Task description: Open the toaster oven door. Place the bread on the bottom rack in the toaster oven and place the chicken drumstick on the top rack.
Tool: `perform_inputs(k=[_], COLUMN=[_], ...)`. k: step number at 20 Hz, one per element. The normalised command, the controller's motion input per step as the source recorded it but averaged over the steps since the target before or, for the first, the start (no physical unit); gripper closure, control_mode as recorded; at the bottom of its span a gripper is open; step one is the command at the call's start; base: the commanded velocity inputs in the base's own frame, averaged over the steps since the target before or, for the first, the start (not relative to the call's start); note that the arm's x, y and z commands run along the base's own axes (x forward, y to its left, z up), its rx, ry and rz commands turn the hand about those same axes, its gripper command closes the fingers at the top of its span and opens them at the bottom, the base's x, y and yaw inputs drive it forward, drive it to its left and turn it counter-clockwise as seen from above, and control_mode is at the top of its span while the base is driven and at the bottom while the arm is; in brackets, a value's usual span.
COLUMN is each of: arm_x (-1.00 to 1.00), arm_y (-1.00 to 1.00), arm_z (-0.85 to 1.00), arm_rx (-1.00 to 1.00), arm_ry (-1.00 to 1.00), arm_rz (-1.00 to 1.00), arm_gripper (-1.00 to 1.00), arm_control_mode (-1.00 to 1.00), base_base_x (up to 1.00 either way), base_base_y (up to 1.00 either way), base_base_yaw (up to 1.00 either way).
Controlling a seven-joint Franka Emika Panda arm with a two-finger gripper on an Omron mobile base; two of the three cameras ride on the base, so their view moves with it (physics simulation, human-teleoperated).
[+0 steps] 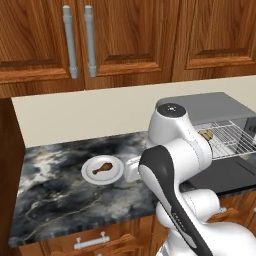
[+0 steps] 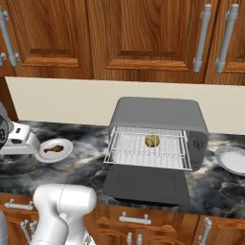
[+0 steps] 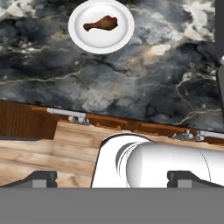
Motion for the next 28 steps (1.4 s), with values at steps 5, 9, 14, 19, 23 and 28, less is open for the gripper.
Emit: perform_inputs(k=[5,9,14,19,23,28], arm_x=[0.0,0.0,0.0,0.0,0.0,0.0], arm_y=[0.0,0.0,0.0,0.0,0.0,0.0], arm_z=[0.0,0.0,0.0,0.0,0.0,0.0], arm_rx=[0.0,0.0,0.0,0.0,0.0,0.0], arm_ry=[0.0,0.0,0.0,0.0,0.0,0.0], arm_rz=[0.0,0.0,0.0,0.0,0.0,0.0], arm_gripper=[-1.0,-1.0,-1.0,-1.0,-1.0,-1.0], arm_control_mode=[1.0,1.0,1.0,1.0,1.0,1.0], base_base_x=[0.39,0.6,0.1,0.0,0.0,0.0], base_base_y=[0.5,0.46,0.09,0.0,0.0,0.0], base_base_yaw=[0.0,0.0,0.0,0.0,0.0,0.0])
